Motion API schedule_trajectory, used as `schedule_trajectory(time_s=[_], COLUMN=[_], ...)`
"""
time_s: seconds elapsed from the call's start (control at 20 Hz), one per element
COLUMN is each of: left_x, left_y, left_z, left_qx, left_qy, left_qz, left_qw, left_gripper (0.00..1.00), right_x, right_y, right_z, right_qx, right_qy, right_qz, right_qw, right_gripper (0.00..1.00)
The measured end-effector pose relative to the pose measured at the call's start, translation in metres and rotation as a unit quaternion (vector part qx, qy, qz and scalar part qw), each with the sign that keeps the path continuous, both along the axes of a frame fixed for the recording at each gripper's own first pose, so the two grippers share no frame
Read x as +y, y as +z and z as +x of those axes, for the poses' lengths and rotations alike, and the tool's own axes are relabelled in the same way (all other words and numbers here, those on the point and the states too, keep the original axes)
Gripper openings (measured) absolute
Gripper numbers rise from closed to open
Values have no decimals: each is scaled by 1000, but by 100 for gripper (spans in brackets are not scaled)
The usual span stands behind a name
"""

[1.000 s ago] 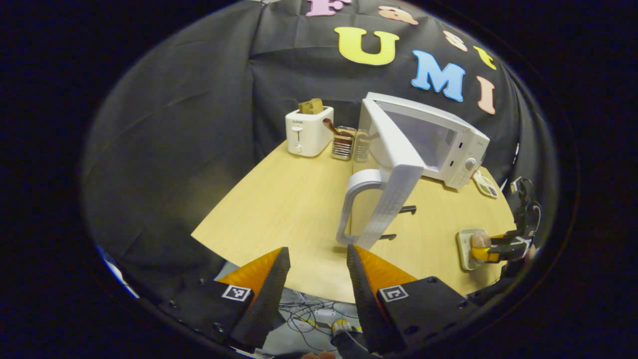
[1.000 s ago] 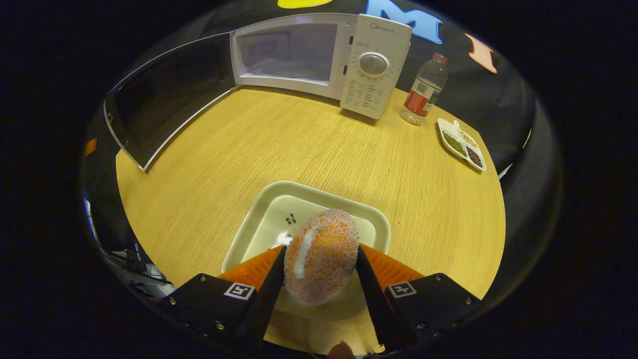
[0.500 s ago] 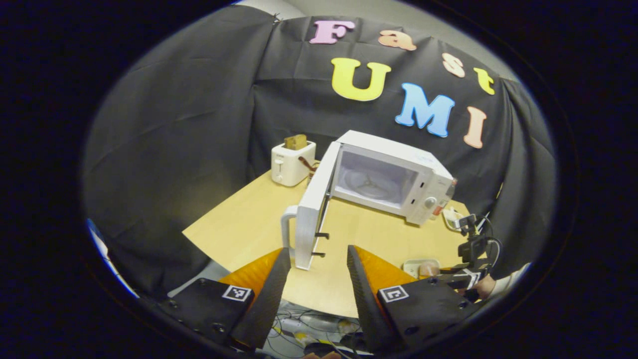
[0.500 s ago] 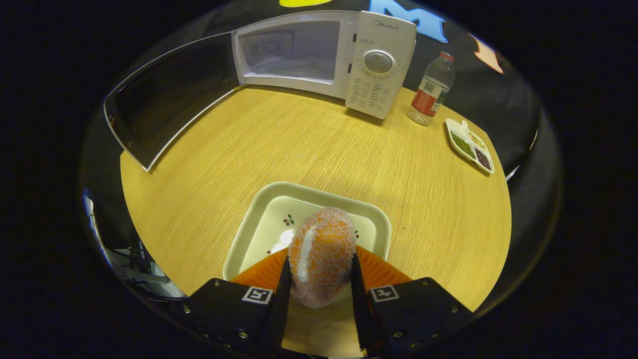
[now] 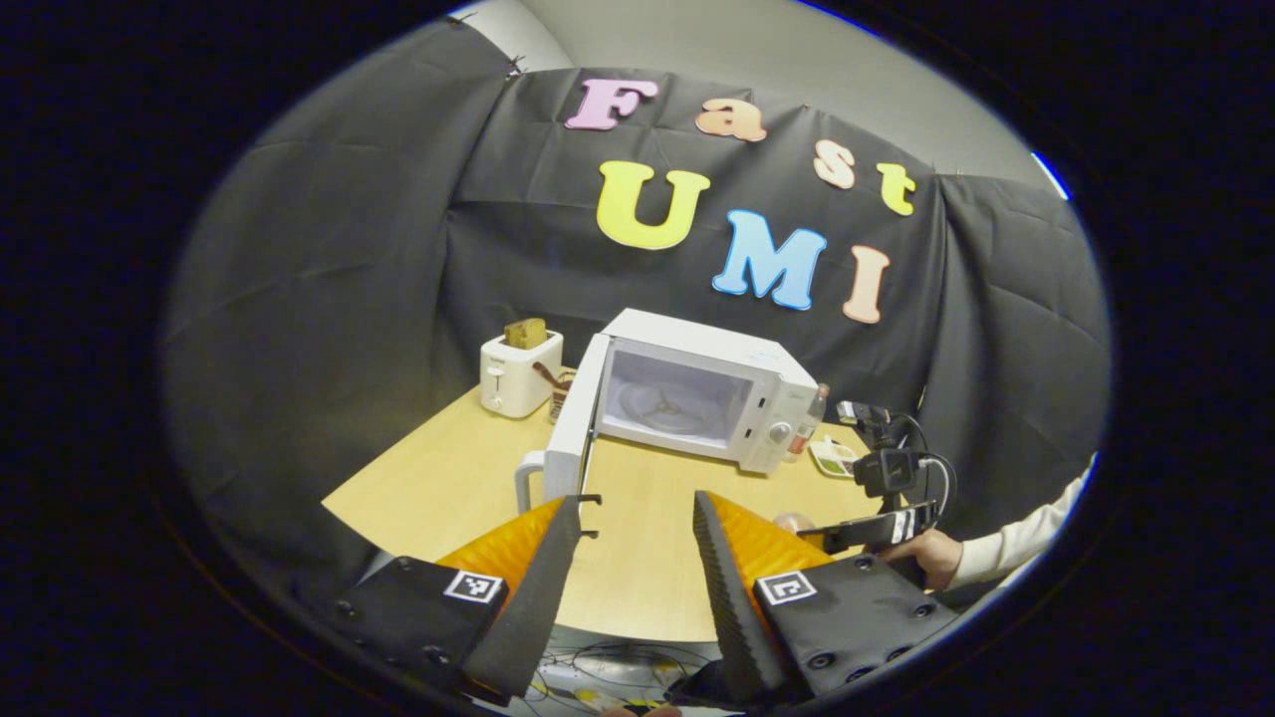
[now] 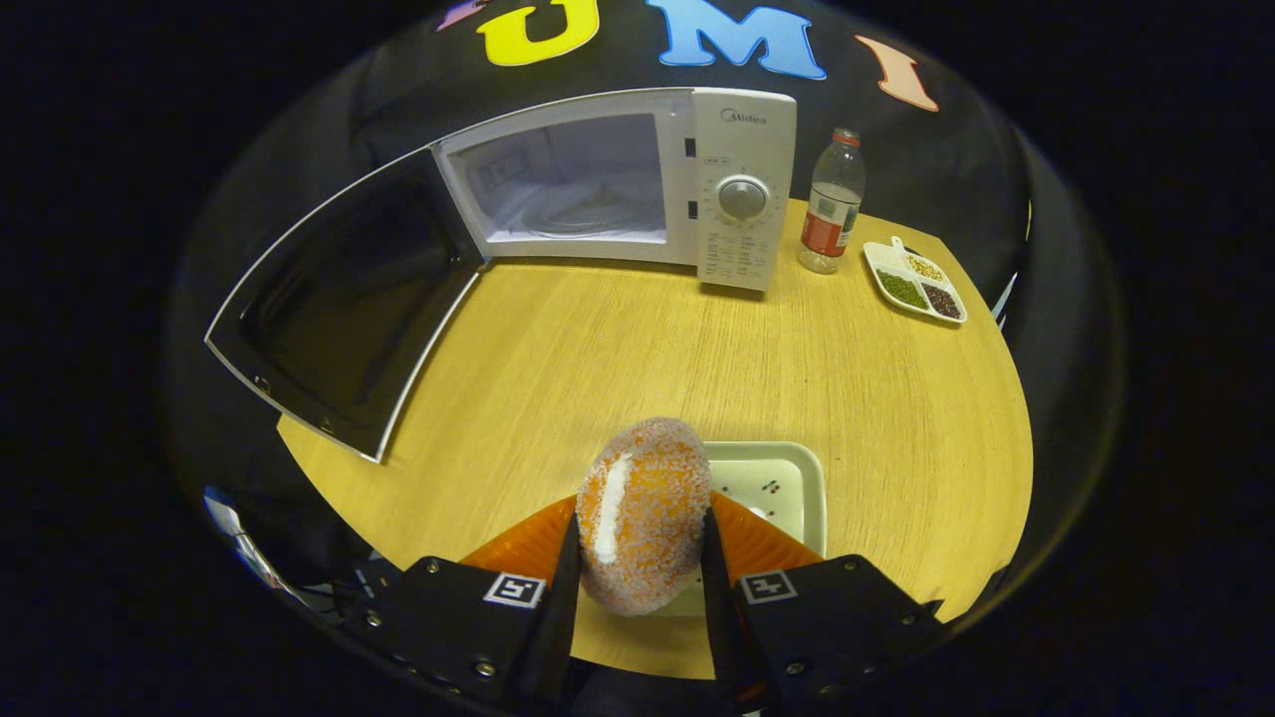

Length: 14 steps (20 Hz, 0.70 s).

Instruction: Open the microwave oven with the left hand, put the food in, and close the microwave oven.

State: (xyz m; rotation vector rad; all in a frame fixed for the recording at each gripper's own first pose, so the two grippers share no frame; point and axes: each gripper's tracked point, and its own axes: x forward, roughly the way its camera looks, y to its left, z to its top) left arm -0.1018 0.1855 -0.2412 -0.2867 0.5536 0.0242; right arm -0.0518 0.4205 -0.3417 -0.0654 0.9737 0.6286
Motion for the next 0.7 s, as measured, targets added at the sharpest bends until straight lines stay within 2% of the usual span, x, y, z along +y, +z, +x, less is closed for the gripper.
schedule_trajectory(time_s=[0.05,0.25,0.45,0.65,0.7], left_x=[2,16,32,35,37], left_y=[7,7,14,13,12], left_z=[-1,-2,7,8,9], left_qx=[-9,-12,-3,30,39], left_qy=[4,21,33,54,61], left_qz=[-13,-43,-16,-8,-1], left_qw=[1000,999,999,998,997], left_gripper=[78,78,78,78,84], right_x=[9,48,105,162,172], right_y=[7,32,50,49,49], right_z=[-1,2,30,70,82], right_qx=[-2,21,56,83,85], right_qy=[-2,-20,-62,-91,-102], right_qz=[8,52,132,181,193], right_qw=[1000,998,988,976,972], right_gripper=[56,56,56,56,56])
